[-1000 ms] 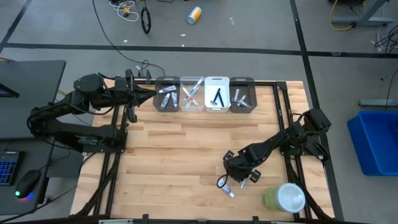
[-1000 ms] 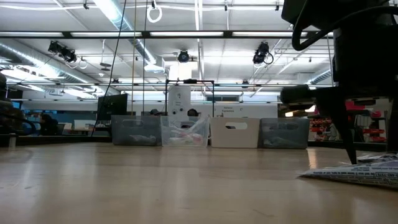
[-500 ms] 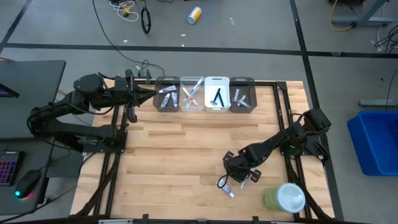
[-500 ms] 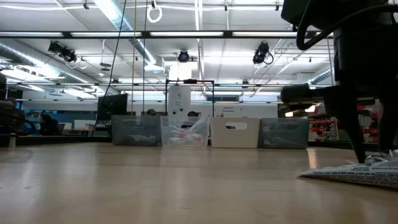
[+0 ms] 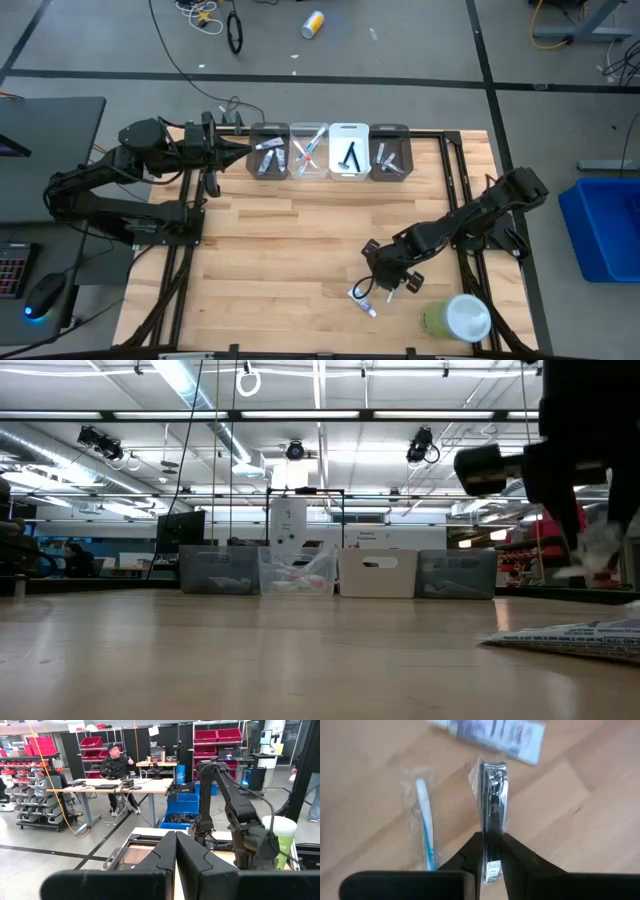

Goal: Pick & Place Travel size toiletries
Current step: Put the silver nail cutter into the white bin

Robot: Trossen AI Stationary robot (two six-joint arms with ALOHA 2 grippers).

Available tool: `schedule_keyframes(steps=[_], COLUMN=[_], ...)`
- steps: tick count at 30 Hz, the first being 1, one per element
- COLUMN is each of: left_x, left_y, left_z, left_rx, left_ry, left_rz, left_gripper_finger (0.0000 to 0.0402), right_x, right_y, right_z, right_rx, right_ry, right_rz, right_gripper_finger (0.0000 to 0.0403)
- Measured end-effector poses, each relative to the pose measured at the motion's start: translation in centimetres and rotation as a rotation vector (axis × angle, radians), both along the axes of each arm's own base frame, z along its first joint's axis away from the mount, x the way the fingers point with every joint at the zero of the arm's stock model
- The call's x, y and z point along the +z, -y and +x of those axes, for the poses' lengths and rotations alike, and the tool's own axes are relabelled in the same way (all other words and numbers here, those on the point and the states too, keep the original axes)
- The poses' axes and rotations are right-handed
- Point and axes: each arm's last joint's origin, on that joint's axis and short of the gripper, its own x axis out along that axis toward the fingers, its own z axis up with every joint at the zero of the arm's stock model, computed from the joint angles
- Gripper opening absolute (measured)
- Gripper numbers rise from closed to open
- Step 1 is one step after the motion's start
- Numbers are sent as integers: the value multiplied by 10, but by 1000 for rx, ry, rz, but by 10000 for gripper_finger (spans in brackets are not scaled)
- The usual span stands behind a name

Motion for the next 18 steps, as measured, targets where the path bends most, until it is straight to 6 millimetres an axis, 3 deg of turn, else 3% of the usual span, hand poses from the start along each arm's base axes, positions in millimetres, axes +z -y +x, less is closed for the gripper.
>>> schedule_keyframes(steps=[8, 18], left_x=[0, 0], left_y=[0, 1], left_z=[0, 0], left_rx=[0, -32], left_ry=[0, -4], left_rz=[0, 18], left_gripper_finger=[18, 18], right_x=[36, 63], right_y=[12, 51], right_z=[-8, -5], right_rx=[-135, -416], right_ry=[119, 226], right_rz=[54, 95], right_gripper_finger=[55, 55])
